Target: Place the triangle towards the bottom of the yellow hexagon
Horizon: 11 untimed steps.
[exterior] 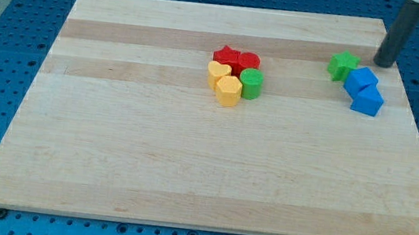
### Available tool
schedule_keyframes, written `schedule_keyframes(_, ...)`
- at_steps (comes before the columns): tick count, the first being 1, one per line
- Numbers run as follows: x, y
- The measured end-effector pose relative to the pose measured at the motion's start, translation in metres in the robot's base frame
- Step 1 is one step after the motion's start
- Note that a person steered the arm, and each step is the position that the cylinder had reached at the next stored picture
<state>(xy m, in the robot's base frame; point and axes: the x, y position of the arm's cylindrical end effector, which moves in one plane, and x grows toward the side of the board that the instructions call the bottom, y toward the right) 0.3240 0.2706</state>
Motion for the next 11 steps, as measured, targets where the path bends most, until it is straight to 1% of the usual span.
schedule_keyframes(2, 0.069, -0.001)
schedule_keyframes(3, 0.081, -0.016)
schedule_keyframes(5, 0.083, -0.063)
schedule_keyframes(7, 0.101, -0.108)
schedule_keyframes(9, 0.144, -0.177)
schedule_keyframes(11, 0.15, -0.225)
